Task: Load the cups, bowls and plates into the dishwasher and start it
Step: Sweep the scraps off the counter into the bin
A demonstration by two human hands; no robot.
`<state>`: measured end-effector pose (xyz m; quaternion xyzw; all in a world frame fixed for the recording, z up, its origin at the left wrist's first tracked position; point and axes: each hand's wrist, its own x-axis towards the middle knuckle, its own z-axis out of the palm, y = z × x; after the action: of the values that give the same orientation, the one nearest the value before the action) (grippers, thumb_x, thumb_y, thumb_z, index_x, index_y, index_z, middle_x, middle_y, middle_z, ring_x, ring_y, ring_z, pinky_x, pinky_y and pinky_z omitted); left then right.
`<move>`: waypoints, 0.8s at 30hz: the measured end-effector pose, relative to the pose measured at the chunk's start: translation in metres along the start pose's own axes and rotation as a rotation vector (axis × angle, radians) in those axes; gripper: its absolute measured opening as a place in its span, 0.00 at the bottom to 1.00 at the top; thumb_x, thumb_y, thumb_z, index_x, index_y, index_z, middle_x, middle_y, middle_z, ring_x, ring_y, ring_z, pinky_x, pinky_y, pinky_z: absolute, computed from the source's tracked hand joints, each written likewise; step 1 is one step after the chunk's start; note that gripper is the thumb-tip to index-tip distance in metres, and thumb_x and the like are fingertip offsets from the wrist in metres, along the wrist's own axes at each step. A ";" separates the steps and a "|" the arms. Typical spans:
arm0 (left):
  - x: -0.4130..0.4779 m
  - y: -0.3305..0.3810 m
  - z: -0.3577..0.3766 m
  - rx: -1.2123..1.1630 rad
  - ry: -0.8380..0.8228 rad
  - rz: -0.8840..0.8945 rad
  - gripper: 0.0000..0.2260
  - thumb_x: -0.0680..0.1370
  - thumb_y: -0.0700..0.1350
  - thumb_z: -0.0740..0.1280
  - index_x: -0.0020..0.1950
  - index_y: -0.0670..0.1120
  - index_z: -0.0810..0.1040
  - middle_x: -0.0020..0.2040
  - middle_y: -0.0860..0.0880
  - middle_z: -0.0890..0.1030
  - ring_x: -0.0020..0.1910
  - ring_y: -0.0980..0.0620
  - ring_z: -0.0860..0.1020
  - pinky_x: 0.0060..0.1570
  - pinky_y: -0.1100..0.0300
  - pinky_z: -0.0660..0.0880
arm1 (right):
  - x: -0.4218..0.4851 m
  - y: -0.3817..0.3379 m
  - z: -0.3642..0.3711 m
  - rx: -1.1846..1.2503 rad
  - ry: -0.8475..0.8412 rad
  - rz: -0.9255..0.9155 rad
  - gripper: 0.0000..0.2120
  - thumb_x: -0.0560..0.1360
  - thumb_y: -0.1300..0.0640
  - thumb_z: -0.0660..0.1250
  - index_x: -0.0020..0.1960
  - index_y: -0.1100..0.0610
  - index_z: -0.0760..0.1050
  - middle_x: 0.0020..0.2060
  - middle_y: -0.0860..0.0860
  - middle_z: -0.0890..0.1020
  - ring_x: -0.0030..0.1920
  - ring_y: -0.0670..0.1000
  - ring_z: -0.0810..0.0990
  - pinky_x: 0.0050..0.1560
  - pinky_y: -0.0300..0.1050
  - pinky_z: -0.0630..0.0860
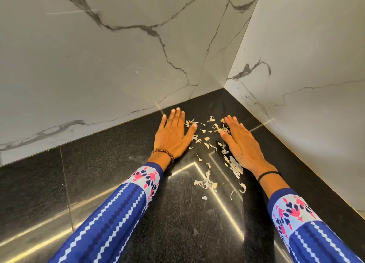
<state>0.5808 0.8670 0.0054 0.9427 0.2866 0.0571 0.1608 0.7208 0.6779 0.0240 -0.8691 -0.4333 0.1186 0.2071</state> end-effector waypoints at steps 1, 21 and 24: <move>0.000 0.002 -0.001 0.009 -0.025 0.064 0.32 0.82 0.64 0.42 0.80 0.46 0.46 0.81 0.49 0.46 0.79 0.54 0.42 0.77 0.52 0.39 | 0.000 0.000 0.000 -0.019 -0.029 -0.014 0.28 0.85 0.41 0.47 0.82 0.48 0.47 0.78 0.40 0.45 0.74 0.36 0.39 0.73 0.36 0.37; -0.158 0.034 -0.001 -0.263 -0.207 0.321 0.28 0.83 0.60 0.49 0.80 0.49 0.50 0.80 0.53 0.52 0.78 0.61 0.47 0.75 0.65 0.40 | -0.151 -0.054 0.033 -0.048 -0.116 -0.227 0.36 0.81 0.34 0.46 0.82 0.53 0.47 0.81 0.45 0.48 0.79 0.37 0.41 0.79 0.41 0.41; -0.192 0.031 -0.003 -0.278 -0.200 0.319 0.28 0.83 0.60 0.49 0.80 0.50 0.50 0.80 0.55 0.52 0.77 0.65 0.46 0.73 0.69 0.38 | -0.182 -0.064 0.040 -0.037 -0.111 -0.247 0.36 0.81 0.35 0.48 0.82 0.54 0.47 0.81 0.46 0.48 0.80 0.40 0.43 0.80 0.43 0.42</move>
<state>0.4369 0.7363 0.0159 0.9458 0.1062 0.0268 0.3056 0.5516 0.5766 0.0236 -0.8050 -0.5498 0.1321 0.1798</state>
